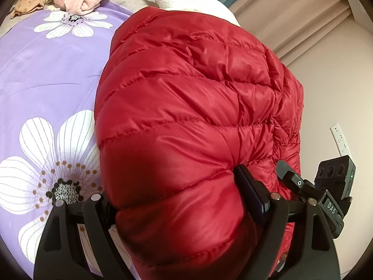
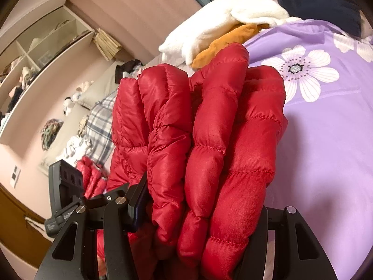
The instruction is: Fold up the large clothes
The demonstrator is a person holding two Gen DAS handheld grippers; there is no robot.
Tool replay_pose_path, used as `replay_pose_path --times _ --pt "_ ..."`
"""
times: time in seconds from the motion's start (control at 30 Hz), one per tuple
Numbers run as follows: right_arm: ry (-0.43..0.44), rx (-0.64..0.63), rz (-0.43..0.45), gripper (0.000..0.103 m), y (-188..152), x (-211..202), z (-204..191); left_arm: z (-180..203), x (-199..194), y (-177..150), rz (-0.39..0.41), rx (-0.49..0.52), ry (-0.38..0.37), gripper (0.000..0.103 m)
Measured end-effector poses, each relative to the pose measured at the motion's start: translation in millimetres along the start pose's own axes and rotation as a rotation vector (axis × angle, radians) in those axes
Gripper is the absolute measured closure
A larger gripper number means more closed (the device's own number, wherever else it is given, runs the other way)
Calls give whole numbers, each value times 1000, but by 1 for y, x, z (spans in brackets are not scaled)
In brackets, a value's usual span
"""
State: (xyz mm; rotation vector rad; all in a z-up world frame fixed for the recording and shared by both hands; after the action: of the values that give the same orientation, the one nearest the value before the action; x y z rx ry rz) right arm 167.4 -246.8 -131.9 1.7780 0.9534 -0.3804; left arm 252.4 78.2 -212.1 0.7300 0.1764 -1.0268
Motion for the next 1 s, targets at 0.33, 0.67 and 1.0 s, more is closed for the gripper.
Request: replay_pose_path --times 0.33,0.67,1.0 --pt "-10 3 -16 46 0 11 -9 10 -2 -10 -6 -14 7 17" --pt "-16 21 -4 46 0 12 -9 15 4 -10 -12 -11 6 17" --pt "-30 46 5 46 -3 8 -11 24 13 -8 -27 -10 6 17"
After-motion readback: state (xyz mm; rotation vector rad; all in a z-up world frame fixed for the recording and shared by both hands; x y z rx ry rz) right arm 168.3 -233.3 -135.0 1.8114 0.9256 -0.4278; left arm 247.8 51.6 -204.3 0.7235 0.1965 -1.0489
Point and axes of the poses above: each gripper's, at about its wrist camera, not at the fingertips, and x roughly the way its jaws point, z to its right, y to its top, the point moved 6 cm from there along x, roughly the way its jaws point, and after that the axes turned 13 degrees about -y, right-handed, at the moved point
